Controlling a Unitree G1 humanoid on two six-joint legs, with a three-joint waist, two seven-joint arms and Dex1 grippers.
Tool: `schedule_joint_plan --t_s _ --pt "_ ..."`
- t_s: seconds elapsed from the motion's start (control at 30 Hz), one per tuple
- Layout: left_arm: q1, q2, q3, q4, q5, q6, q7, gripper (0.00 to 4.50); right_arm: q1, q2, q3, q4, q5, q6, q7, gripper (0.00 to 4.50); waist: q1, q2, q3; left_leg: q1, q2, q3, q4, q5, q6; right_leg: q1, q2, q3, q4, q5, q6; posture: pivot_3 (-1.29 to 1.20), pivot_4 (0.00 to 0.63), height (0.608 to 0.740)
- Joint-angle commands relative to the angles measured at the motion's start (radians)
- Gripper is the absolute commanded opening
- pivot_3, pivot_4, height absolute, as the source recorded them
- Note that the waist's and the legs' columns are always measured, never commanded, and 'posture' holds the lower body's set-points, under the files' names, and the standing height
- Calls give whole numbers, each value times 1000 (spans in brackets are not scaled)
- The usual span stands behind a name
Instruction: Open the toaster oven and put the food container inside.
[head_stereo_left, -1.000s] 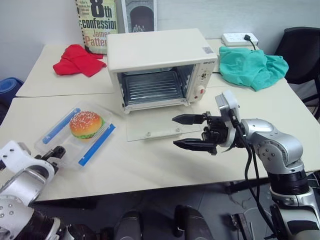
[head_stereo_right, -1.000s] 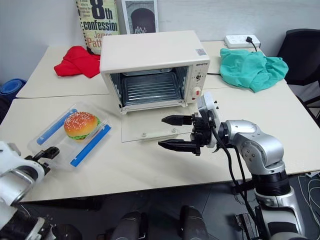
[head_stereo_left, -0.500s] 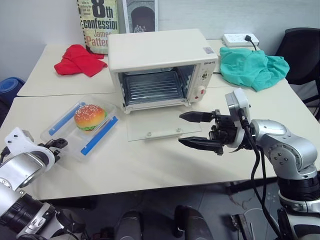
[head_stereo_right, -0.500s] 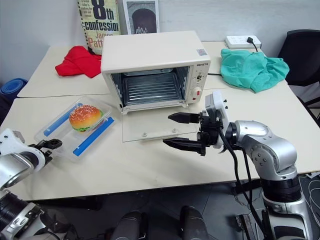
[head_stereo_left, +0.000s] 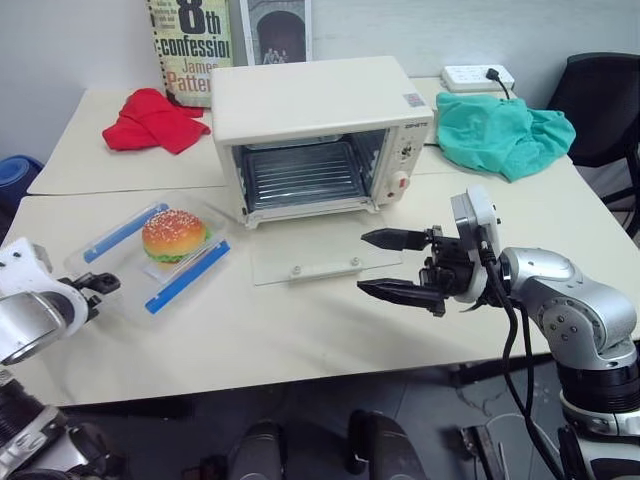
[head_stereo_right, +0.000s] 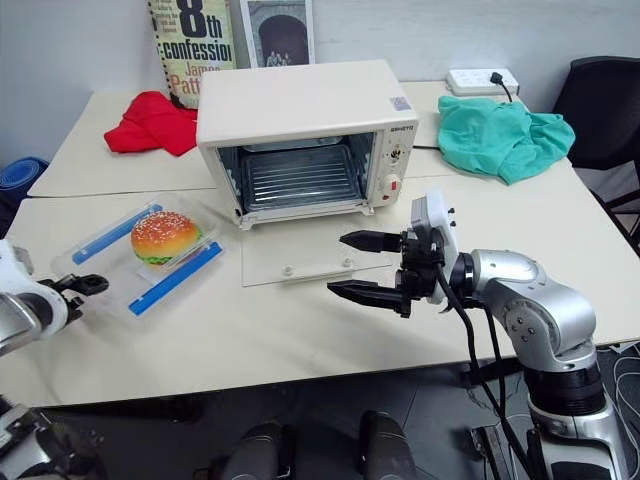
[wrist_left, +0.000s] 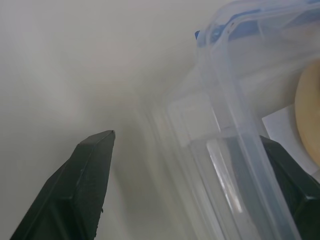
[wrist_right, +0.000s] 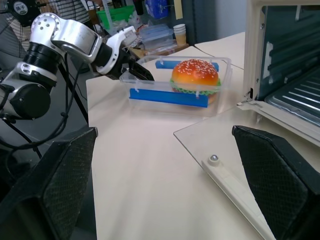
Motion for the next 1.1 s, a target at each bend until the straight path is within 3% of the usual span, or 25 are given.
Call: schedule_joint_plan --t_s 0.03,0.07,0.13,0.2,0.4,0.6,0.8,0.9,1.1 --pt "11 32 0 10 -23 -1 3 3485 -2 0 -25 -33 22 -19 -3 4500 0 0 0 0 0 0 0 0 0 0 0 0 0 0 0 0 150 740" --pt "14 35 -3 10 -32 -3 5 3485 -1 -1 -23 -34 21 -20 -2 4500 1 0 0 0 0 0 0 0 0 0 0 0 0 0 0 0 150 740" --pt "25 36 -10 7 -71 -29 12 4186 -9 3 -20 -28 21 -20 -4 4500 1 0 0 0 0 1 0 0 0 0 0 0 0 0 0 0 150 740" --pt "44 43 -23 5 -100 -48 25 4453 -15 6 -18 -24 22 -19 -7 4500 1 0 0 0 0 0 0 0 0 0 0 0 0 0 0 0 150 740" --pt "142 86 -100 -1 -247 -177 96 4453 -18 11 -15 -27 24 -17 -11 4500 -5 0 0 0 1 -2 0 -1 0 0 0 1 -1 0 0 0 150 740" --pt "263 244 -244 -43 -570 -434 262 4453 -12 15 -11 -32 25 -16 -17 4500 -10 0 0 0 1 -7 -1 -2 1 0 -2 1 -1 0 0 0 150 740" --pt "308 275 -335 -96 -598 -554 269 4453 0 35 -3 -38 23 -22 -28 4500 -10 2 1 1 0 -7 -2 -4 4 0 -3 2 -2 0 -1 0 150 740" --pt "333 267 -350 -88 -598 -596 284 3891 5 41 -4 -45 23 -22 -33 4500 -14 2 1 1 1 -6 -2 -4 4 0 -1 1 -3 -1 -1 0 150 740" --pt "350 276 -369 -62 -598 -631 287 2069 7 39 -16 -44 28 -21 -43 4500 -11 2 1 1 0 -4 -3 -4 4 0 -1 2 -4 -1 -1 0 150 740"
